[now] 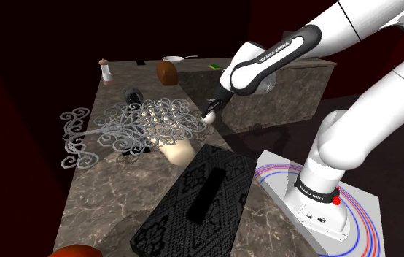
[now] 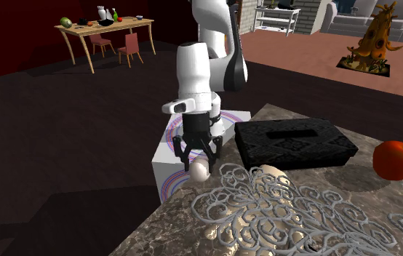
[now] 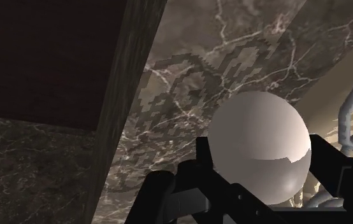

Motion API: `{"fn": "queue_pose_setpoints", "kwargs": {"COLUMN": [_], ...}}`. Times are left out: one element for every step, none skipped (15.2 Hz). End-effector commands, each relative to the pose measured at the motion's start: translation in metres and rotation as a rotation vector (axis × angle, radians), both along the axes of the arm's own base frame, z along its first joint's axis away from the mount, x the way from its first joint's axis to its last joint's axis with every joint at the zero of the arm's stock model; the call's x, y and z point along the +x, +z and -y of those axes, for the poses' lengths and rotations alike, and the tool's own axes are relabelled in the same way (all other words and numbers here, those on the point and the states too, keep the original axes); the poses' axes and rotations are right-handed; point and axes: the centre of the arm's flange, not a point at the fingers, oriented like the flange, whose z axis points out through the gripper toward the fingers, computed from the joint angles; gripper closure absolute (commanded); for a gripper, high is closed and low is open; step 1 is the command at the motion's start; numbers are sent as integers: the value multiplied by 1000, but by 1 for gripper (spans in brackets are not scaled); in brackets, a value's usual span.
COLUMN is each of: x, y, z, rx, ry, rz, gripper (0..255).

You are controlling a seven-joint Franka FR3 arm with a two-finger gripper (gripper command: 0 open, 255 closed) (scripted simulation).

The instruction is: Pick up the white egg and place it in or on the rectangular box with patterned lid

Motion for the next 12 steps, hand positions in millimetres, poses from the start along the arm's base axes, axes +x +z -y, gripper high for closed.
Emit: {"fn": "queue_pose_setpoints", "kwargs": {"x": [0, 0, 0, 0, 0, 0, 0, 0, 0, 0, 0, 0], "y": [11, 16, 21, 27, 32, 37, 42, 48, 53, 58, 64, 69], "z": [0, 0, 0, 0, 0, 0, 0, 0, 0, 0, 0, 0], "rx": [0, 0, 0, 0, 0, 0, 0, 0, 0, 0, 0, 0], "ry": [0, 0, 0, 0, 0, 0, 0, 0, 0, 0, 0, 0], "rz": [0, 0, 0, 0, 0, 0, 0, 0, 0, 0, 0, 0], "gripper": [255, 255, 255, 255, 255, 255, 255, 255, 255, 255, 255, 255]}}
